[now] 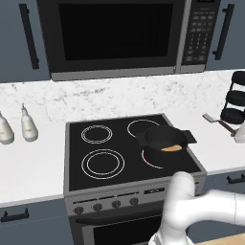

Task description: Put the squash and carrot in the pot. Retrieve the spatula and lightly stir the vegetables in the pot.

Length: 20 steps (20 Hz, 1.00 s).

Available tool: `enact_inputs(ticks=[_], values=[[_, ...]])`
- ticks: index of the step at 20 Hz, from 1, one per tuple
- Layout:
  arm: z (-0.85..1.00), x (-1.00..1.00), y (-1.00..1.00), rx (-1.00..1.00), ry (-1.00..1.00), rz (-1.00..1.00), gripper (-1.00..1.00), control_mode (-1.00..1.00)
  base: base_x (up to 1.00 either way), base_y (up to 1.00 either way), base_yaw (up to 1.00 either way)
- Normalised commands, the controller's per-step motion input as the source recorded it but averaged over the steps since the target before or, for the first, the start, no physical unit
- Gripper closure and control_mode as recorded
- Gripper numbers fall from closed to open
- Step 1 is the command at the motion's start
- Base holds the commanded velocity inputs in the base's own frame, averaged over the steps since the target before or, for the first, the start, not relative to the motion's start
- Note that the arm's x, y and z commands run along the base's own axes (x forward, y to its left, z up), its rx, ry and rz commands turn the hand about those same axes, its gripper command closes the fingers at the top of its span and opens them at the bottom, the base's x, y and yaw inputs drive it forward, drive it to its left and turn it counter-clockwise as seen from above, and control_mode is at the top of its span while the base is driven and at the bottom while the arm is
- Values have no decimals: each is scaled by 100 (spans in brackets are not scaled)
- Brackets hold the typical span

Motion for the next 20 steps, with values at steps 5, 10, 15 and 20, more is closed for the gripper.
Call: enact_inputs(ticks=[5, 10, 15, 20], values=[[97, -82, 14, -38, -28, 1, 100, -100, 0, 0, 0], [65, -86, 25, -67, -36, 7, 100, -100, 0, 0, 0], [73, -73, 32, -78, -47, 16, 100, -100, 0, 0, 0], [83, -39, 45, -80, -46, 25, 100, -100, 0, 0, 0]])
